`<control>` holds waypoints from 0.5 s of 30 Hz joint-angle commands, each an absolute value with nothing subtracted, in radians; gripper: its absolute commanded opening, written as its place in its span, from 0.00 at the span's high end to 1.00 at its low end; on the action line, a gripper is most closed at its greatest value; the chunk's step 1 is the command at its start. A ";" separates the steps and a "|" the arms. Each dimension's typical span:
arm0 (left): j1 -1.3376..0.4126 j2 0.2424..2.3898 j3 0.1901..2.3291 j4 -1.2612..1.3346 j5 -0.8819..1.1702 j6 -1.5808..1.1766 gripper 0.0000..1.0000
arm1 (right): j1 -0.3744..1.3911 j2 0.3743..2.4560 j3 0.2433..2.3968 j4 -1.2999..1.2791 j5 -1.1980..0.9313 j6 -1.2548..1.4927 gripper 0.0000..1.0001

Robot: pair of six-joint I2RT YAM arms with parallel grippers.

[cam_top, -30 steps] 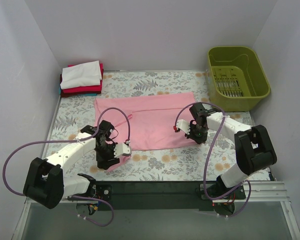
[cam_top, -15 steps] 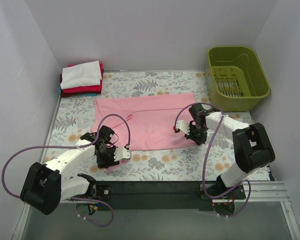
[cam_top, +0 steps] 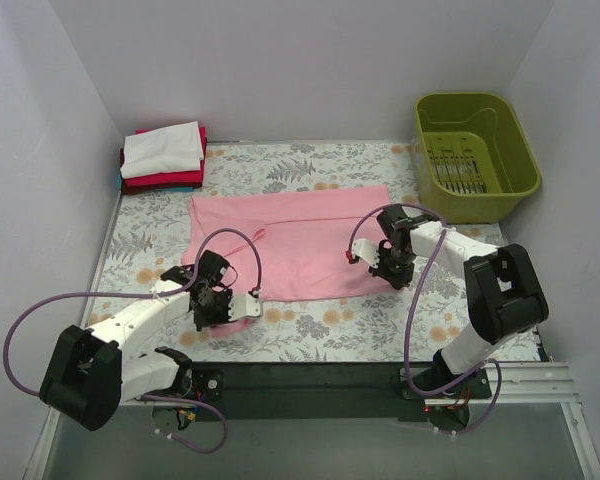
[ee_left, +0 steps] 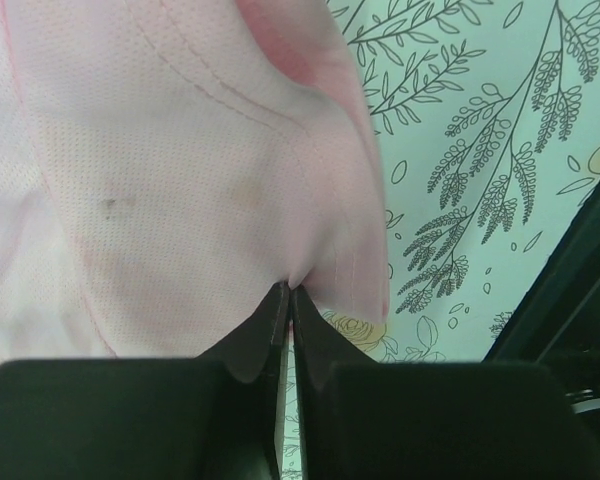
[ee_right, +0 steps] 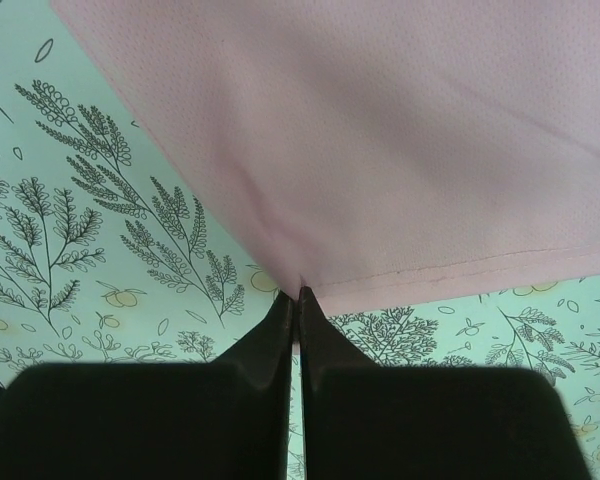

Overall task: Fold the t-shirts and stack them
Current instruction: Fold the tshirt

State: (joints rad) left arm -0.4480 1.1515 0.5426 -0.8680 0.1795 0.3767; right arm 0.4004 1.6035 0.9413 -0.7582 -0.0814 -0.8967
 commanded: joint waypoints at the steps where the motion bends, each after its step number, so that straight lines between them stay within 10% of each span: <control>1: -0.449 1.183 0.498 -0.899 0.205 0.382 1.00 | 0.399 1.603 0.982 -0.787 -0.091 -0.888 0.99; 15: -0.426 1.141 0.874 -1.249 0.259 0.344 1.00 | 0.347 1.479 0.962 -0.899 -0.078 -0.965 0.99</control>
State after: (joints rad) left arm -0.4408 1.1465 0.8333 -1.1790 0.2379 0.3405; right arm 0.3714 1.5108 0.9535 -0.8356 -0.0807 -0.9184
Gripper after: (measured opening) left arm 0.010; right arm 0.024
